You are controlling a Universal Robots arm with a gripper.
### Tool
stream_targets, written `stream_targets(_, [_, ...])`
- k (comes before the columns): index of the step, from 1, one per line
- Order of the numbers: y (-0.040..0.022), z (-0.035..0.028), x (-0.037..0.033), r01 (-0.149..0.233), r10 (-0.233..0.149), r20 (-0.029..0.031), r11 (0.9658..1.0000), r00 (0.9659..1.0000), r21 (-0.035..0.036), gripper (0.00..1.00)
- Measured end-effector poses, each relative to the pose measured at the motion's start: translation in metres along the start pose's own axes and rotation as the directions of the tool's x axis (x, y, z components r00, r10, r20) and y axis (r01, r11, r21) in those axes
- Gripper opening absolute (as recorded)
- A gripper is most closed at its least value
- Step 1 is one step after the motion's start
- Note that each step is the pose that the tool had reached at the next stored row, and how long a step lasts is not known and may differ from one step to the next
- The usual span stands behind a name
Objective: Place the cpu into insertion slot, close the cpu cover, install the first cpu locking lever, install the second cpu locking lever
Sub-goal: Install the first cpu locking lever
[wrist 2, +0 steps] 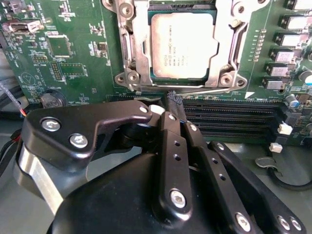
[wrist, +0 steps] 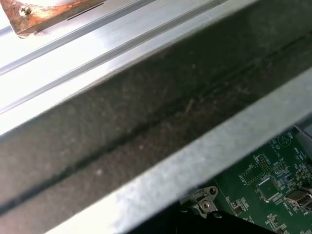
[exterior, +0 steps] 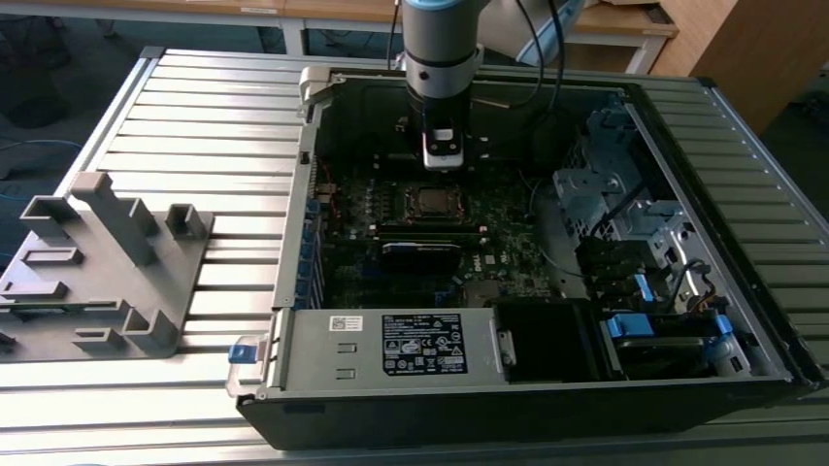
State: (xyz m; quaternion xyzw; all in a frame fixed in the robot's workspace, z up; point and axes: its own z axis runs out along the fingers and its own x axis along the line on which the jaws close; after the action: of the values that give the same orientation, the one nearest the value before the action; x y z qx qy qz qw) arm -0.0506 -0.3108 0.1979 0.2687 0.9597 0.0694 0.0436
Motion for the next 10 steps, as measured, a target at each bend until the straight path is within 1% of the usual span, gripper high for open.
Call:
stream_targets(5, [-0.0003, 0.0016, 0.0001, 0.0, 0.0, 0.0016, 1.0, 1.0, 0.0008, 0.11])
stream_targets(8, [-0.0002, 0.0017, 0.0001, 0.001, -0.001, 0.0058, 1.0, 1.0, 0.0069, 0.11])
stream_targets(10, [-0.0001, 0.0018, 0.0001, 0.002, -0.002, 0.0066, 1.0, 1.0, 0.0084, 0.11])
